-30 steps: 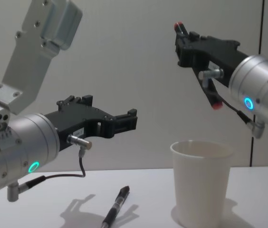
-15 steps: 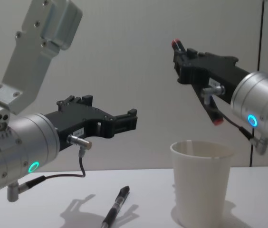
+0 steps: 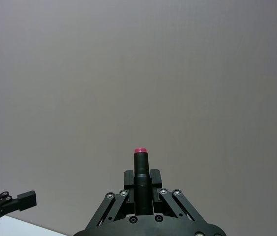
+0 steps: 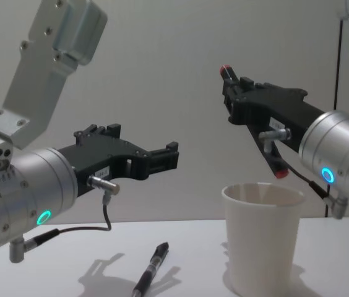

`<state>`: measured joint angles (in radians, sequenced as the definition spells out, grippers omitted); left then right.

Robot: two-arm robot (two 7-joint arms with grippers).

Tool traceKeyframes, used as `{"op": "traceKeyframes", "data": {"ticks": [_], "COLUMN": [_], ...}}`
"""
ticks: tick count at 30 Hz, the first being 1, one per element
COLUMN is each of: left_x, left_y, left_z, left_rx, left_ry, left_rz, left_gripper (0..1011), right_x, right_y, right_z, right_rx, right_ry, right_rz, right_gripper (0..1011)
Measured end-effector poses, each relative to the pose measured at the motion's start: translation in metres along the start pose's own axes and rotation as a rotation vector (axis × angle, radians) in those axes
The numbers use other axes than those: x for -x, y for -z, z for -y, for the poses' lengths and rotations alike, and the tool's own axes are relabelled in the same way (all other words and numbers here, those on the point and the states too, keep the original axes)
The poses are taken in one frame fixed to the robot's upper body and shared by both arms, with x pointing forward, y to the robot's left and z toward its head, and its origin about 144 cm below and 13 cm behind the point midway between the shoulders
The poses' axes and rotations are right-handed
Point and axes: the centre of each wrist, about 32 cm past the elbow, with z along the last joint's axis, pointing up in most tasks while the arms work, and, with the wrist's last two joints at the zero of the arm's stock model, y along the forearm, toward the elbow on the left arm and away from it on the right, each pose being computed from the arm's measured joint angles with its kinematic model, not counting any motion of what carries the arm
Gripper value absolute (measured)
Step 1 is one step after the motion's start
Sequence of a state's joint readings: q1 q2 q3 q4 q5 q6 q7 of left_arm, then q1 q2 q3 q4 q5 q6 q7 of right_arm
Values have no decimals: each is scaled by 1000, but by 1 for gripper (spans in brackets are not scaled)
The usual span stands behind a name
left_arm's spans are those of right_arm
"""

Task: Place the pen into the pen holder.

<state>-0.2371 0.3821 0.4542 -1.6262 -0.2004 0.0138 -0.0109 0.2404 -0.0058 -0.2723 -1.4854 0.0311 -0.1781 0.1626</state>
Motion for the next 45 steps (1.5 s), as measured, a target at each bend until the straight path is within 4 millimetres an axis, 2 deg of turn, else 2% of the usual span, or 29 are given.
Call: {"op": "traceKeyframes", "data": {"ticks": [45], "left_x": [0], "left_y": [0], "left_z": [0], "left_rx": [0], "left_ry": [0], "left_rz": [0], "left_gripper": [1001], "right_x": [6], "right_y": [23], "right_z": [14], "right_rx": [36], "right_ry": [-7], "right_rz": [-16], "right_gripper": [184]}}
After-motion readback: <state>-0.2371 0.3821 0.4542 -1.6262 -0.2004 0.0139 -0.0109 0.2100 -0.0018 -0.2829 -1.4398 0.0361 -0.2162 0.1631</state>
